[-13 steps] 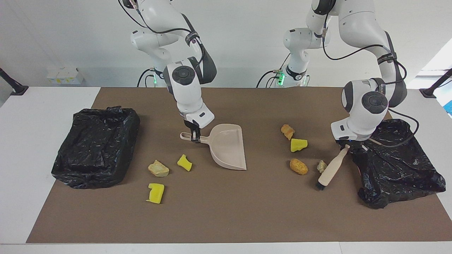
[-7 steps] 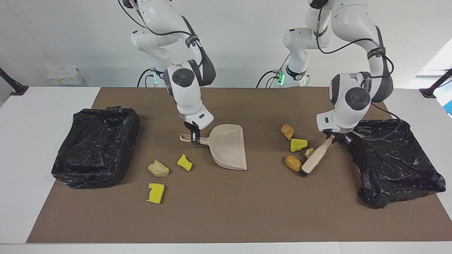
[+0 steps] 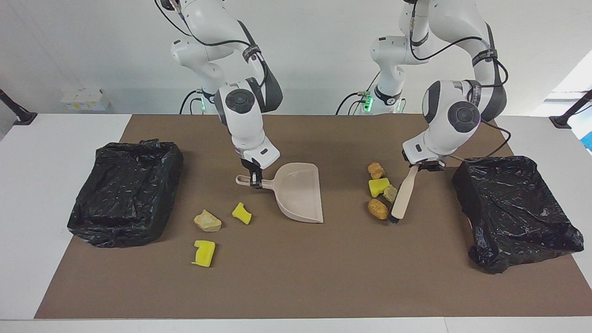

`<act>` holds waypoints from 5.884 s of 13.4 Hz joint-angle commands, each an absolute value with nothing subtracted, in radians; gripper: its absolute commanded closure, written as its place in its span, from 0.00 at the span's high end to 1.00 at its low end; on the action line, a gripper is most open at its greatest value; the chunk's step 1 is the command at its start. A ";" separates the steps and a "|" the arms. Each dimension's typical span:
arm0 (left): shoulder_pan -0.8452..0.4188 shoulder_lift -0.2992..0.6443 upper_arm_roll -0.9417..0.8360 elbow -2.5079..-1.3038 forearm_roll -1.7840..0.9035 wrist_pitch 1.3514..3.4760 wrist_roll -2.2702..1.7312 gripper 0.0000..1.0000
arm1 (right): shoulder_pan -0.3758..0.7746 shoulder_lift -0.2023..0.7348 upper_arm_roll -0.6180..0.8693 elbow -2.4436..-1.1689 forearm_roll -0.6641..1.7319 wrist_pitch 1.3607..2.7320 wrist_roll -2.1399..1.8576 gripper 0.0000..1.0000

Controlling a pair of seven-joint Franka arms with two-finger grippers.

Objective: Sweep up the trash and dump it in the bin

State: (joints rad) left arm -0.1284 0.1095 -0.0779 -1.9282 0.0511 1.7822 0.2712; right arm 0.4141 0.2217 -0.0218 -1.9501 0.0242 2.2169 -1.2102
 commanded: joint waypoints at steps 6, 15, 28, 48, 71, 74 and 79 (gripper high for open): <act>-0.175 -0.092 -0.061 -2.138 0.034 1.715 -0.285 0.00 | 0.416 0.196 -0.018 -1.988 0.028 2.238 -1.230 0.00; -0.264 -0.134 -0.064 -2.393 -0.070 2.027 -0.609 0.00 | 0.449 0.206 -0.018 -1.990 0.028 2.244 -1.209 0.00; -0.603 -0.034 -0.066 -2.319 -0.360 2.255 -0.535 0.00 | 0.495 0.235 -0.020 -1.990 0.028 2.298 -1.126 0.00; -0.203 0.186 -0.054 -1.850 -0.103 1.933 -0.235 0.00 | 0.502 0.241 -0.020 -1.990 0.025 2.301 -1.103 0.00; -0.534 0.086 -0.063 -2.054 -0.198 1.947 -0.228 0.00 | 0.502 0.241 -0.020 -1.991 0.026 2.303 -1.103 0.00; -0.532 0.063 -0.057 -2.042 -0.192 1.908 -0.368 0.00 | 0.502 0.239 -0.018 -1.991 0.026 2.293 -1.075 0.00; -0.549 0.034 -0.063 -2.033 -0.109 1.888 -0.633 0.00 | 0.477 0.224 -0.018 -1.987 0.026 2.273 -1.091 0.00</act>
